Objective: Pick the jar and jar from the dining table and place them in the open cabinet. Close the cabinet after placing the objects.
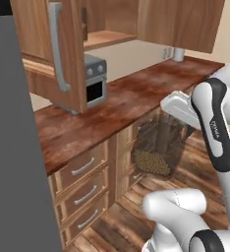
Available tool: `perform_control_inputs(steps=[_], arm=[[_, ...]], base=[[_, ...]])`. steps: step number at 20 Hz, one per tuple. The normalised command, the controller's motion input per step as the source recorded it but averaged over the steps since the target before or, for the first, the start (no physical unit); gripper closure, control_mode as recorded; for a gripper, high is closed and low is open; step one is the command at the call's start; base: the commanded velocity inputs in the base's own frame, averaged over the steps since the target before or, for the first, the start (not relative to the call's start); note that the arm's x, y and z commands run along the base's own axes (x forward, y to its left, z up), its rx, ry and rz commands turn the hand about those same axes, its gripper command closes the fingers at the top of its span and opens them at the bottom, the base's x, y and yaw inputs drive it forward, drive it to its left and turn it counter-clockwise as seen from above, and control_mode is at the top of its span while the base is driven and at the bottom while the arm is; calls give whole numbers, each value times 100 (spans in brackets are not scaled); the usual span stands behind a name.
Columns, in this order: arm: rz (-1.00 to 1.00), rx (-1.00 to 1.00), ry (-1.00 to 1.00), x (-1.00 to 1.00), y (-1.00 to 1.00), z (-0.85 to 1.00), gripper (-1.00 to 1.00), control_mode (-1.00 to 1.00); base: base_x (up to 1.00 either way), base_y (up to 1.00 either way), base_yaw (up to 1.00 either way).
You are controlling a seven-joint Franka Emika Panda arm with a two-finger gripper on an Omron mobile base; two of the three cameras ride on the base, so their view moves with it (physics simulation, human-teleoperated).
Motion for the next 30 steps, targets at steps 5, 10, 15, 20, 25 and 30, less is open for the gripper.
perform_control_inputs(steps=[5,10,15,20,25,30], arm=[[0,0,0,0,0,0,100,100],[0,0,0,0,0,0,100,100],[0,0,0,0,0,0,100,100],[0,0,0,0,0,0,100,100],[0,0,0,0,0,0,100,100],[0,0,0,0,0,0,100,100]], base=[[16,0,52],[33,-15,52],[12,-39,39],[0,-94,21],[6,-71,7],[34,-15,0]])
